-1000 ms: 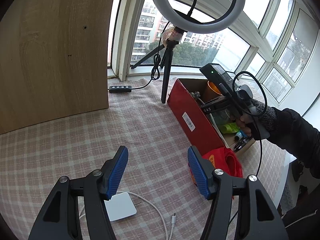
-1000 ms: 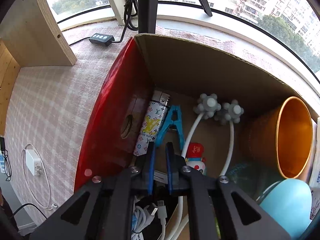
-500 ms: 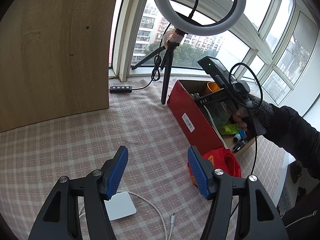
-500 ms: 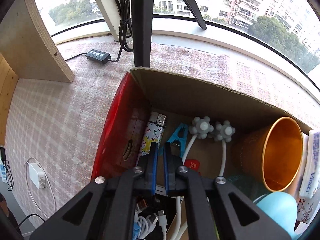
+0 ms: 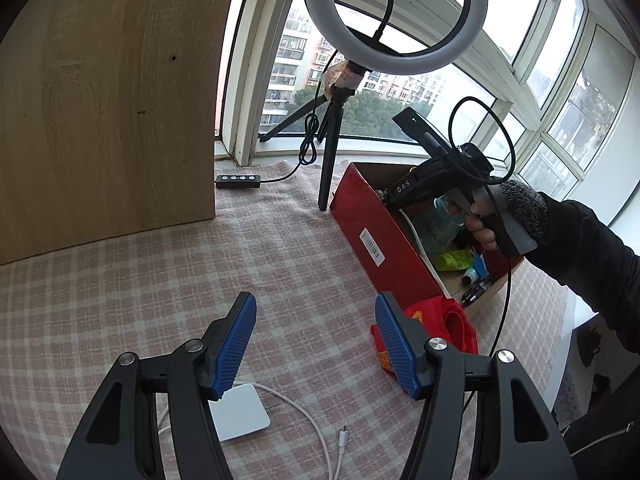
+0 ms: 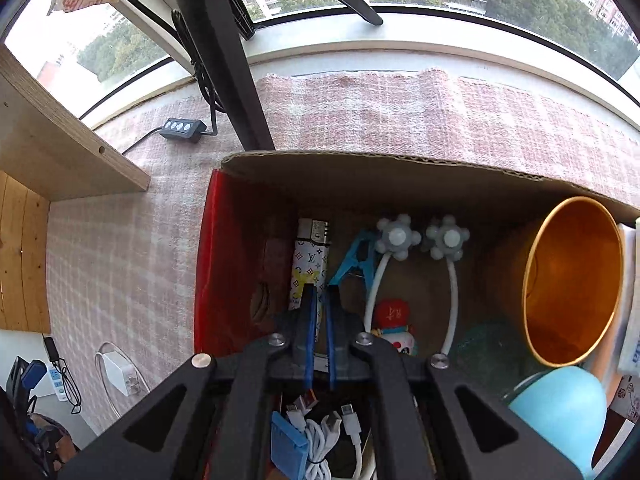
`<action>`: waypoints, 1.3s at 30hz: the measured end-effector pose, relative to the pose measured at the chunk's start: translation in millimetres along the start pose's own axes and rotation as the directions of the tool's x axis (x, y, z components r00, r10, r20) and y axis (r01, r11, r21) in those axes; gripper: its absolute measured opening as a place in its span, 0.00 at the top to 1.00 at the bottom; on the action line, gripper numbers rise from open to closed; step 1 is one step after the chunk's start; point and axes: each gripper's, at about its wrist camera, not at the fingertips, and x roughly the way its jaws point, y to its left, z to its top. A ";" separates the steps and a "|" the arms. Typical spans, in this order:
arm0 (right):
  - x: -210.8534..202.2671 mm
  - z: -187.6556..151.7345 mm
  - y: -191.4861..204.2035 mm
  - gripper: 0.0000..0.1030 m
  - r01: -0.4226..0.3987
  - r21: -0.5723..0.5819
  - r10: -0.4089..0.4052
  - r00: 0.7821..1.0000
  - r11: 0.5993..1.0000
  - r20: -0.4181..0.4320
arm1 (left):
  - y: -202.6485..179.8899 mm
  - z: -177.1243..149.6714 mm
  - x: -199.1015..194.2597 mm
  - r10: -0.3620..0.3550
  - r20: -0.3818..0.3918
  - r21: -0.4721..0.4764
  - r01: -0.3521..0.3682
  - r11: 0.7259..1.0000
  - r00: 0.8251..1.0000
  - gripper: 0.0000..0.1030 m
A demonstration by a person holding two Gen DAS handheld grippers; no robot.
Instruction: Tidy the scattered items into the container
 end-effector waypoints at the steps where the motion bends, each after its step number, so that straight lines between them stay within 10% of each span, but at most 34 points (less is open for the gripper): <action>1: 2.3 -0.3 -0.3 0.97 0.008 0.004 -0.008 1.000 1.000 -0.002 | 0.3 -0.3 -1.3 0.000 0.002 0.000 0.000 1.000 1.000 0.42; 23: -14.6 -14.4 0.2 0.93 0.210 -0.081 -0.211 0.978 0.974 -0.004 | 4.4 -3.9 -14.9 -0.031 0.039 -0.009 0.032 0.999 0.999 0.42; 27: -18.6 -7.2 13.5 0.68 0.287 -0.209 -0.297 0.955 0.935 -0.018 | 9.1 -5.8 -17.9 -0.027 0.048 -0.020 0.028 0.999 0.998 0.42; 33: -21.1 -0.6 32.9 0.68 0.358 -0.542 -0.447 0.894 0.761 -0.037 | 12.4 -7.5 -20.6 -0.019 0.053 -0.026 0.021 0.999 0.998 0.42; 39: -11.1 16.0 15.8 0.68 0.289 -0.551 -0.415 0.902 0.783 -0.118 | 12.2 -8.3 -22.6 -0.003 0.052 -0.027 0.004 1.000 0.999 0.42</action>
